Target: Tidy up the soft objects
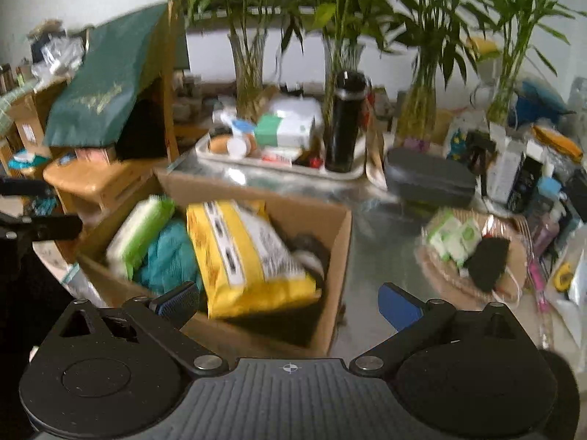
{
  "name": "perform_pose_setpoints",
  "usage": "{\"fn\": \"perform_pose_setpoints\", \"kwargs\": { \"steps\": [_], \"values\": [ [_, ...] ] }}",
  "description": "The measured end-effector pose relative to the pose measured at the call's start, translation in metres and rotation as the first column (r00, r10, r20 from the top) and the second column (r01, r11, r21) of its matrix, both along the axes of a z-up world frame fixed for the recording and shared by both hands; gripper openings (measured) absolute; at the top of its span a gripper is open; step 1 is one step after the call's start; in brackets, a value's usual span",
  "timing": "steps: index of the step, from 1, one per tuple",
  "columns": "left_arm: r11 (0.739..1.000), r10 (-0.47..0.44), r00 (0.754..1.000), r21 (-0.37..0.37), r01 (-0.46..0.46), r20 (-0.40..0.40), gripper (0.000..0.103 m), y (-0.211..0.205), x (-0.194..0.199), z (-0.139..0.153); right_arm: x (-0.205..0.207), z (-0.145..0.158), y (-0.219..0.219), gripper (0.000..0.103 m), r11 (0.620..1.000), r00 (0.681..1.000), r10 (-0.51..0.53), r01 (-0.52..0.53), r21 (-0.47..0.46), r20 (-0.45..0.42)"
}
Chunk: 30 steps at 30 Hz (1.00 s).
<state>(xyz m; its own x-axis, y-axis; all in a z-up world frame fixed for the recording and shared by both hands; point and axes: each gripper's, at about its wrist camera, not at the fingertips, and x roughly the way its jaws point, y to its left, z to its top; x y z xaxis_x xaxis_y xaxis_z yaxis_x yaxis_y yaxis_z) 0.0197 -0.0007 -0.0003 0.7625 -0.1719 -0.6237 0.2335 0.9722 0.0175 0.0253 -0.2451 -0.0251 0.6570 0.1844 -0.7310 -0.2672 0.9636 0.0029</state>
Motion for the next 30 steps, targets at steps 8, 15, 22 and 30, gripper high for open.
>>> {"fn": "perform_pose_setpoints", "kwargs": {
  "steps": [8,15,22,30],
  "values": [
    [0.998,0.035,0.997,0.049,-0.032,-0.065,0.103,-0.004,-0.01,-0.013,-0.013,-0.017,0.006,0.103,0.999,0.996,-0.033,0.029,-0.042,-0.081],
    [1.0,0.025,0.989,-0.004,-0.026,-0.149,0.103,-0.003,-0.021,-0.026,-0.026,-0.025,0.016,0.103,0.995,0.993,-0.04,0.029,-0.094,-0.112],
    [0.999,0.041,0.987,0.042,-0.035,-0.158,0.103,-0.007,-0.027,-0.034,-0.033,-0.03,0.016,0.103,0.994,0.993,-0.044,0.033,-0.102,-0.112],
    [0.997,0.05,0.986,0.058,-0.041,-0.16,0.103,-0.007,-0.031,-0.035,-0.036,-0.031,0.017,0.103,0.995,0.991,-0.048,0.037,-0.089,-0.123]
  ]
}}
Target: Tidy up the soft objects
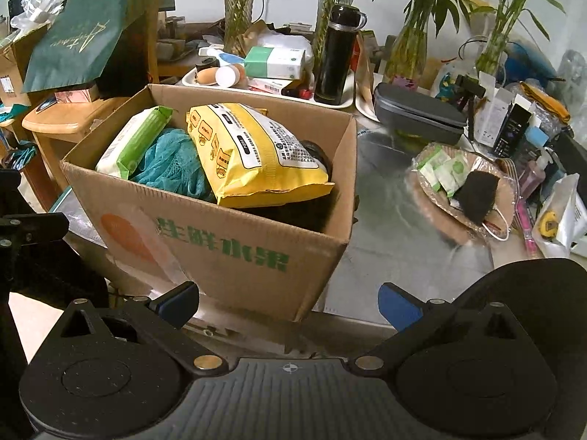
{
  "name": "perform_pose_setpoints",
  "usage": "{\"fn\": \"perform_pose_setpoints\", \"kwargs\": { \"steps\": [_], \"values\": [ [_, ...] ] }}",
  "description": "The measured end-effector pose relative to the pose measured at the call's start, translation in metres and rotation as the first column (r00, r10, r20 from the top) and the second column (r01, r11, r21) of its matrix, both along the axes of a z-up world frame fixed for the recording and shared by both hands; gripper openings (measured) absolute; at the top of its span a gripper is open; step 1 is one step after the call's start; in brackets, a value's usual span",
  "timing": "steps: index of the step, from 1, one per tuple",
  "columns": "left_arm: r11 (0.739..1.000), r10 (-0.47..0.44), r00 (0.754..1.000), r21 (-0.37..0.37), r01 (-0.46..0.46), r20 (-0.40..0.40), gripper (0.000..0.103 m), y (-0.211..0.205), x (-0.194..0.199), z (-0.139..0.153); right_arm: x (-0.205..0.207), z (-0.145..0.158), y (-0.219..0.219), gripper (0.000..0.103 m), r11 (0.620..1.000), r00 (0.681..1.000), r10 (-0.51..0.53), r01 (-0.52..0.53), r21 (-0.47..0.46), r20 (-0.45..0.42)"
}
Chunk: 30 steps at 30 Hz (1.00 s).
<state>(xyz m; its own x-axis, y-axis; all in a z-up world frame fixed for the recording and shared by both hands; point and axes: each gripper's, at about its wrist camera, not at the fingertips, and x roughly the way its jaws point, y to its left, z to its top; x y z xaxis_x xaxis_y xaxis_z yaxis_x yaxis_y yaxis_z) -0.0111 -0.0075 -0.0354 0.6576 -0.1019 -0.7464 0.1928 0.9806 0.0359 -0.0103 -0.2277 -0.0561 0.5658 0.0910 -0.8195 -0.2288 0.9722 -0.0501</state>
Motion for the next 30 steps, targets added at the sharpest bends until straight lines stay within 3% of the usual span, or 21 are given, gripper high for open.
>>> {"fn": "perform_pose_setpoints", "kwargs": {
  "steps": [30],
  "values": [
    [1.0,0.006,1.0,0.018,-0.006,-0.021,0.103,-0.0031,-0.0016,-0.0032,-0.0024,0.0058,-0.0024,0.103,1.0,1.0,0.003,-0.003,0.004,0.024]
  ]
}}
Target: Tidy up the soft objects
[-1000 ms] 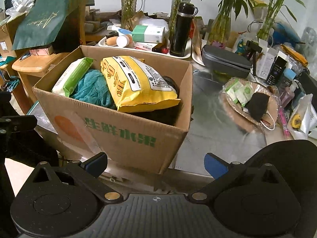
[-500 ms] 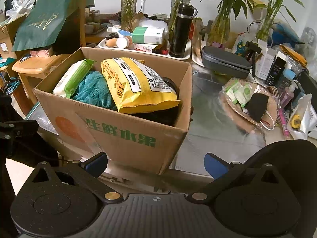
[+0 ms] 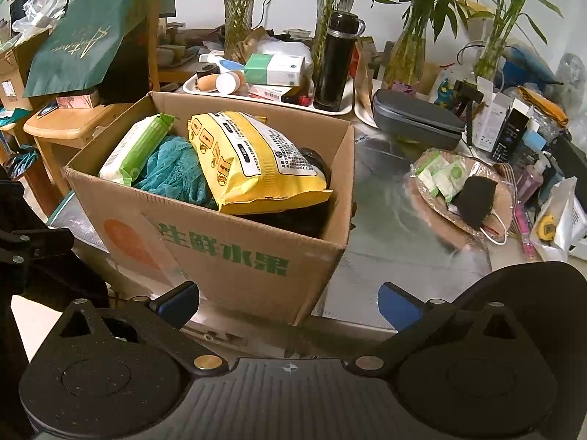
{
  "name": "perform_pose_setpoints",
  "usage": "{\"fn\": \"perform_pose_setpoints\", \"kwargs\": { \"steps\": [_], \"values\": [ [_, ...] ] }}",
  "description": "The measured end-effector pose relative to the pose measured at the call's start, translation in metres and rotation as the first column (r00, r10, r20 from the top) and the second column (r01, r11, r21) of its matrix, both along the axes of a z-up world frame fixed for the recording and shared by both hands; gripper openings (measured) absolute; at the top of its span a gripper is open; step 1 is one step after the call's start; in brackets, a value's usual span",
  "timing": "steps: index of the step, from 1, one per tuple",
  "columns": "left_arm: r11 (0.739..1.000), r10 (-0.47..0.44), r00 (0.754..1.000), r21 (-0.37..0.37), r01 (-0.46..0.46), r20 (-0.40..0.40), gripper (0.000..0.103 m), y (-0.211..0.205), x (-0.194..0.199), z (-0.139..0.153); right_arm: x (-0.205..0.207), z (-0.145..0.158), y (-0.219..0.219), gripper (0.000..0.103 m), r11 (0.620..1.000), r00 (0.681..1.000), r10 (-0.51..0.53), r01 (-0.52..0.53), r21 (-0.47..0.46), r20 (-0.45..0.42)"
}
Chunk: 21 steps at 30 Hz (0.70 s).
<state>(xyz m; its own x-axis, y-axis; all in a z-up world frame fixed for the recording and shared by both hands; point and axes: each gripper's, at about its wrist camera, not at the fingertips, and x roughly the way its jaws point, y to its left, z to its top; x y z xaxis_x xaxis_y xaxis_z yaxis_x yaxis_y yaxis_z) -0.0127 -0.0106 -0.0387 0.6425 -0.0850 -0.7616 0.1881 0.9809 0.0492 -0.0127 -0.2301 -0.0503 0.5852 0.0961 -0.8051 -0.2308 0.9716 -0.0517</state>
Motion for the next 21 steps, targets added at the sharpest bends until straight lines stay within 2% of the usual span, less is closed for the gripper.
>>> {"fn": "perform_pose_setpoints", "kwargs": {
  "steps": [21],
  "values": [
    [1.0,0.0,1.0,-0.001,0.0,-0.007,0.103,-0.002,-0.0005,-0.0017,0.0003,0.0008,0.0013,0.103,1.0,1.0,-0.002,0.002,0.001,0.002]
  ]
}}
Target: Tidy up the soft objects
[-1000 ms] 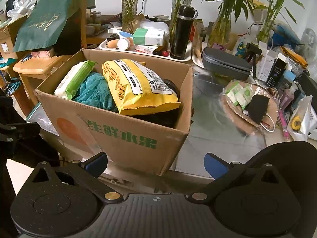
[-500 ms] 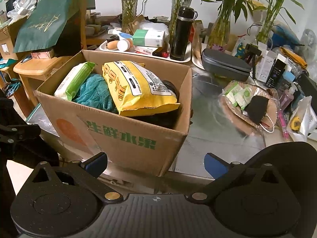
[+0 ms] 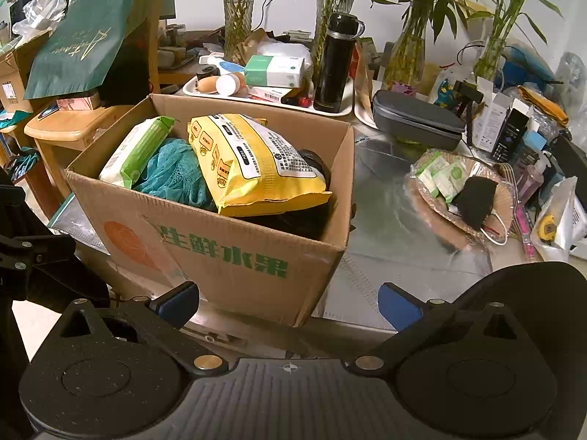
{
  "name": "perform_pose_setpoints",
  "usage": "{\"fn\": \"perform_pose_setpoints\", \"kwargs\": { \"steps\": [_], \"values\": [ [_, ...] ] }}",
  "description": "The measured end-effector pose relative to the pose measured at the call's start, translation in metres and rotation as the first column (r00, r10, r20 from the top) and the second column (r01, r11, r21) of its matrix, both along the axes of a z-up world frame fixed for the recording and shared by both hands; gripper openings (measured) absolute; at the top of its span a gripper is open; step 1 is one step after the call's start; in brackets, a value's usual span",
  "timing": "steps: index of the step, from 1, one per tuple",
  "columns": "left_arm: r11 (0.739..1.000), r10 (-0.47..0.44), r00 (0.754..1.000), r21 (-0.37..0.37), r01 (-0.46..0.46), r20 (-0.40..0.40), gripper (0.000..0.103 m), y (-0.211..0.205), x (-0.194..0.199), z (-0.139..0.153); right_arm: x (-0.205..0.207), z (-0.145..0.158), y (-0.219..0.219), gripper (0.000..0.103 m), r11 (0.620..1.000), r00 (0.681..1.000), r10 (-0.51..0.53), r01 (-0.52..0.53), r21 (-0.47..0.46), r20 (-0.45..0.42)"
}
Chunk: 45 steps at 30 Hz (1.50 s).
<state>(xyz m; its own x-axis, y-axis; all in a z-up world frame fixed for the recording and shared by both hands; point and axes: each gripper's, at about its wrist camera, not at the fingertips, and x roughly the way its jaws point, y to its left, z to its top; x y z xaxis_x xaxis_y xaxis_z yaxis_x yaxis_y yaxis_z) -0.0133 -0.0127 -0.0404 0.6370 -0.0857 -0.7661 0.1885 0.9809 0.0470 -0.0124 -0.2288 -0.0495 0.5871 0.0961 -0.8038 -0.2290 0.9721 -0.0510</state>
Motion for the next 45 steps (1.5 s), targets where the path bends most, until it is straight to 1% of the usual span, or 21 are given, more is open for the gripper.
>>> {"fn": "perform_pose_setpoints", "kwargs": {
  "steps": [18,45],
  "values": [
    [1.0,0.005,1.0,-0.012,-0.005,-0.007,0.103,0.0015,0.0017,0.0,0.0009,0.0006,-0.0016,0.103,1.0,1.0,-0.001,0.001,-0.005,0.002],
    [1.0,0.002,1.0,-0.007,-0.002,-0.017,0.103,-0.0005,0.0019,0.0,0.0022,0.0004,-0.0016,0.103,1.0,1.0,-0.001,0.001,-0.001,-0.001]
  ]
}}
